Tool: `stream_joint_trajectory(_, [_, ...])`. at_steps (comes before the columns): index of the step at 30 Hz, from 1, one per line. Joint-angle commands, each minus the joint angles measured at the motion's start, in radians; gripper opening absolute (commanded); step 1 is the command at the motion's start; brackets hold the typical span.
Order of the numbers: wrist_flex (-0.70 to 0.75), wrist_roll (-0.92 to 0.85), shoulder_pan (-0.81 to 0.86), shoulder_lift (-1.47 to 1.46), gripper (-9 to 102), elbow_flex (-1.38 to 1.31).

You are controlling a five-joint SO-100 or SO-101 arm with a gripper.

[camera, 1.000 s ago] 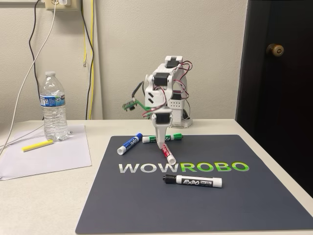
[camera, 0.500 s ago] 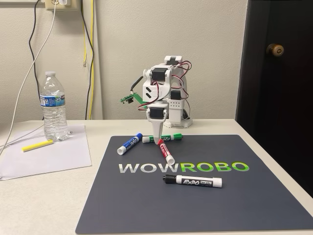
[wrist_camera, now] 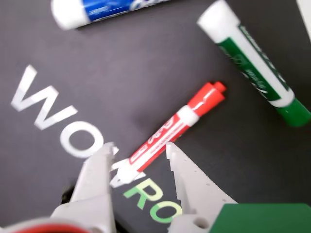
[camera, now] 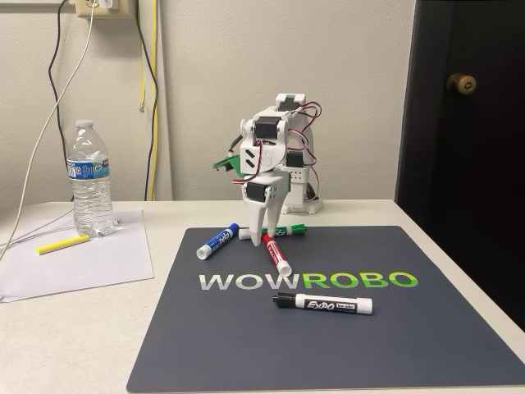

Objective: Pick up the red marker.

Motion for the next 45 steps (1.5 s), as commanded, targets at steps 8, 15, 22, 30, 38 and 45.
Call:
stream_joint_trajectory(8, [-0.299,0.167,-0.048,0.275,42,0.390])
stream_joint_trajectory(15, [-0.299,0.261,-0.077,0.202,55,0.390])
stream_joint_trajectory(22, [-0.293,0.310,-0.098,0.181,57,0.402])
stream_joint_trajectory(30, [-0.265,0.368,-0.133,0.140,69,0.403])
stream_joint_trajectory(38, [-0.267,0.417,-0.143,0.141,67,0.403])
stream_joint_trajectory(45, [-0.281,0.434,-0.129,0.164,53,0.403])
